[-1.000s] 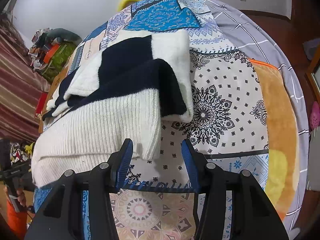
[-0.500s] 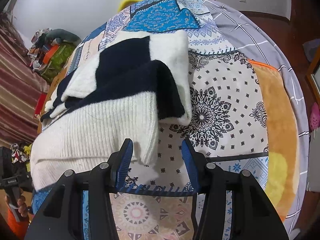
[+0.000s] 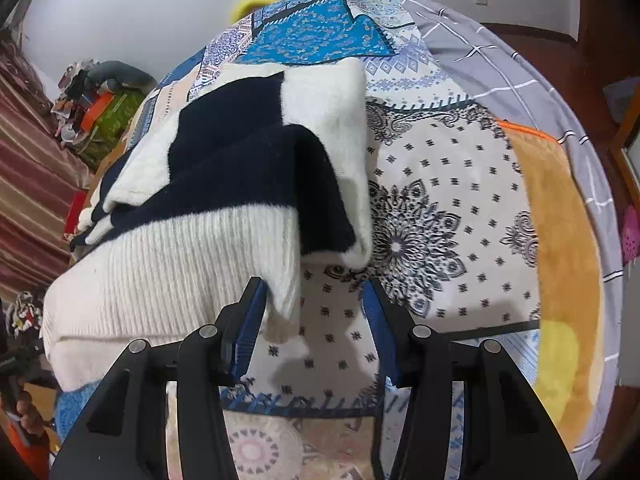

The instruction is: Fold small clothes

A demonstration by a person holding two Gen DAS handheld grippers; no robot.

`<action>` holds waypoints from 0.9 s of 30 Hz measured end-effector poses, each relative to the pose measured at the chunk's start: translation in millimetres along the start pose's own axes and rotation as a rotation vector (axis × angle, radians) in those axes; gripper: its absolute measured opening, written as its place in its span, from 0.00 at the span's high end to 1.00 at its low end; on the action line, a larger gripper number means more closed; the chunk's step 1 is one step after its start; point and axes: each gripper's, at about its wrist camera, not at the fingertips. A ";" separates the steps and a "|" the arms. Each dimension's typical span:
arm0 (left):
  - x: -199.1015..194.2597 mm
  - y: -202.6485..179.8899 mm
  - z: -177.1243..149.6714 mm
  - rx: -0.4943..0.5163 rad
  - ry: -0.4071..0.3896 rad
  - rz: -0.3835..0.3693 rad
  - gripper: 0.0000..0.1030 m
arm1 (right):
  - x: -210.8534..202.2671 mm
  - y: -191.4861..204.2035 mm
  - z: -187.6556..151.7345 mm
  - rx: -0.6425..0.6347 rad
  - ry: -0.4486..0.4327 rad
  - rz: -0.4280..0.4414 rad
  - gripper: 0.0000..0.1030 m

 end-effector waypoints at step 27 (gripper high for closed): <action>-66.2 -4.7 148.5 -0.038 -0.333 0.054 0.94 | -71.4 62.5 67.5 -0.087 -0.237 0.137 0.94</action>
Point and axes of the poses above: each gripper's, at about its wrist camera, not at the fingertips, and x roughly the way its jaws point, y to its left, z to its top, and after that the axes turned 13 degrees about z, right-handed
